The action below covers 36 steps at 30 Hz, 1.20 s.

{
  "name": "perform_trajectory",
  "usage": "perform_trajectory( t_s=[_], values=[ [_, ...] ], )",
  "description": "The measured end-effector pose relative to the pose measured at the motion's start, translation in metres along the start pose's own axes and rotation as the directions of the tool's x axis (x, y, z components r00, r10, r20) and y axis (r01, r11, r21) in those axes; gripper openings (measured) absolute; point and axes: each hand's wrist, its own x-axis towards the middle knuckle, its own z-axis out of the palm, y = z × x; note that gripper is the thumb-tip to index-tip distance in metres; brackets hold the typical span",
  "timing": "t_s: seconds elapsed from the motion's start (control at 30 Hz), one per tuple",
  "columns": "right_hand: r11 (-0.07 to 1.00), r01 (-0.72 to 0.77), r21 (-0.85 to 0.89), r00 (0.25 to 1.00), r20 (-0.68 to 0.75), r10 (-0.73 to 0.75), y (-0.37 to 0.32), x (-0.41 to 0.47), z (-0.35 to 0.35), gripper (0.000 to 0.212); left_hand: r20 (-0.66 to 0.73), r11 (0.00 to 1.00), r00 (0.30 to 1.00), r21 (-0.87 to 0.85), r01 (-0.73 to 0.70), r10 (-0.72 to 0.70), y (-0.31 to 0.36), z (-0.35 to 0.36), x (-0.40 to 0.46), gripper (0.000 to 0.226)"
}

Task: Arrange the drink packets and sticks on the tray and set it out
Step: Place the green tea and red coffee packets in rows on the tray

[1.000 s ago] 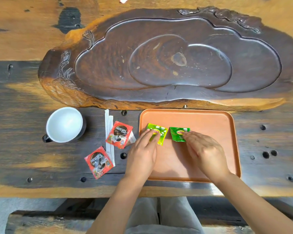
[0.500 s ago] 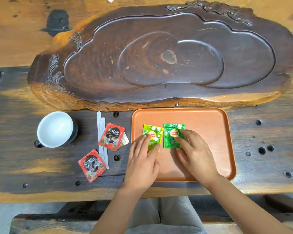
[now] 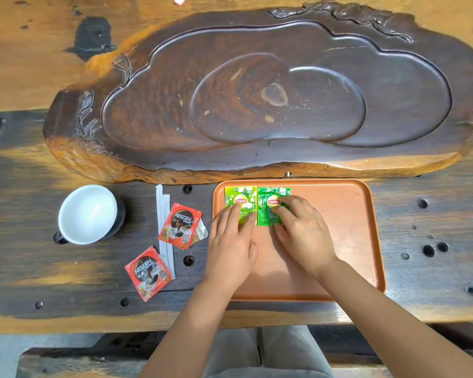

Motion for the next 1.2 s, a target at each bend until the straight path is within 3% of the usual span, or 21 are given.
perform_trajectory(
  t_s=[0.83,0.97,1.1,1.2],
  values=[
    [1.0,-0.02,0.003,0.998,0.062,0.02,0.001,0.008,-0.006,0.039,-0.008,0.997,0.999,-0.058,0.052,-0.053,0.002,-0.002,0.002,0.052],
    [1.0,-0.01,0.007,0.999,0.036,0.009,-0.001,0.01,-0.011,0.038,-0.061,0.996,0.997,-0.077,0.05,-0.055,0.003,-0.016,-0.001,0.053],
    [0.999,0.03,0.032,0.996,-0.09,-0.027,-0.014,0.01,-0.022,0.026,-0.175,0.966,0.967,-0.218,0.143,-0.182,-0.015,-0.038,-0.016,0.046],
    [0.996,0.084,0.042,0.99,-0.113,-0.079,-0.035,0.012,-0.022,0.023,-0.232,0.943,0.926,-0.224,0.248,-0.298,-0.048,-0.053,-0.037,0.042]
  ],
)
